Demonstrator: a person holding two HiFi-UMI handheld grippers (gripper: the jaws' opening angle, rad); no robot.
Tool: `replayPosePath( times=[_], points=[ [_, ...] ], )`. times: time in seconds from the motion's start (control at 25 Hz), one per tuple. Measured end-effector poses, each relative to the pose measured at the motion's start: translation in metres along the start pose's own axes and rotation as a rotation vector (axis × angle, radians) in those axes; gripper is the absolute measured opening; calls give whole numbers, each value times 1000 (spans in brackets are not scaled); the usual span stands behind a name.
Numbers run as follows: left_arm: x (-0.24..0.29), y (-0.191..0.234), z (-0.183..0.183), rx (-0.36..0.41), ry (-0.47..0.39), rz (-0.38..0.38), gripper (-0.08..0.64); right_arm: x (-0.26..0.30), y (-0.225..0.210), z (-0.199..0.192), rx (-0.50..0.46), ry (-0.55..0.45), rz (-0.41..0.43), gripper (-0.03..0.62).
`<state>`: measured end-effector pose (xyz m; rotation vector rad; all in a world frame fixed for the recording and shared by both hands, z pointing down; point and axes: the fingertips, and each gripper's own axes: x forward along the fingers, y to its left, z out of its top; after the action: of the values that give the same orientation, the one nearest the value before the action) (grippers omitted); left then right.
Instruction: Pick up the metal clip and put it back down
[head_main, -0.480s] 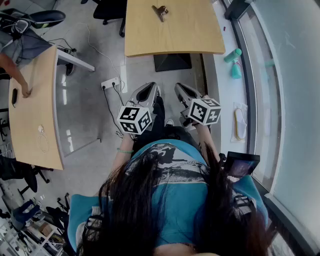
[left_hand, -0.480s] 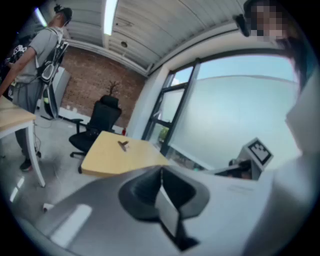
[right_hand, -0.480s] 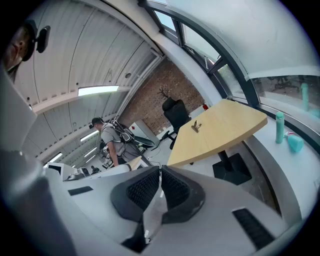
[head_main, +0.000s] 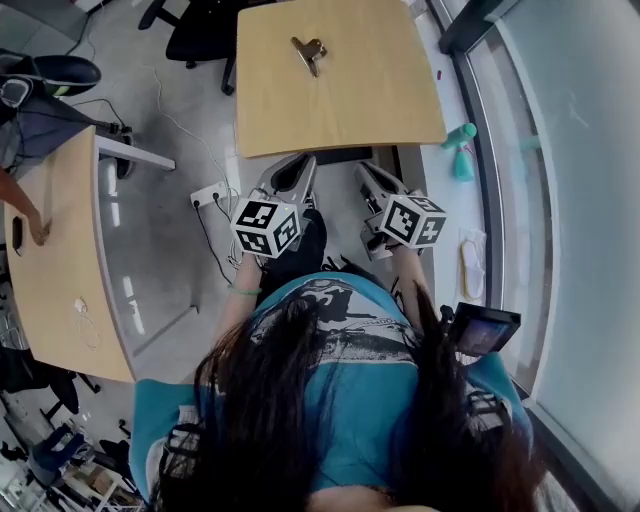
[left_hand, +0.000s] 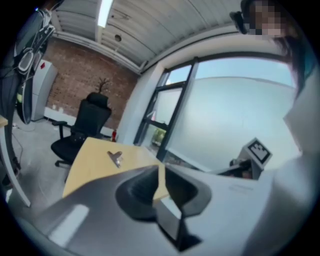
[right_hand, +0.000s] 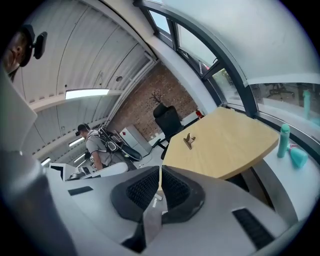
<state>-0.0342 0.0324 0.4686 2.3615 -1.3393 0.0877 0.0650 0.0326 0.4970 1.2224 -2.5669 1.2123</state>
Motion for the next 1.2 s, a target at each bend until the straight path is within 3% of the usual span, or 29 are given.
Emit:
replayPosePath(
  times=[0.32, 0.52, 0.76, 0.96, 1.2],
  points=[
    [72, 83, 50, -5, 8, -23, 48, 85, -18, 68, 11, -18, -44, 23],
    [107, 126, 64, -35, 35, -41, 60, 120, -27, 90, 28, -13, -88, 23],
    [148, 140, 61, -51, 75, -49, 67, 133, -47, 100, 55, 6, -131, 23],
    [190, 153, 57, -53, 108, -1, 93, 149, -63, 120, 49, 23, -115, 23],
    [250, 180, 43, -69, 160, 116, 145, 170, -87, 148, 3, 92, -64, 23]
  ],
)
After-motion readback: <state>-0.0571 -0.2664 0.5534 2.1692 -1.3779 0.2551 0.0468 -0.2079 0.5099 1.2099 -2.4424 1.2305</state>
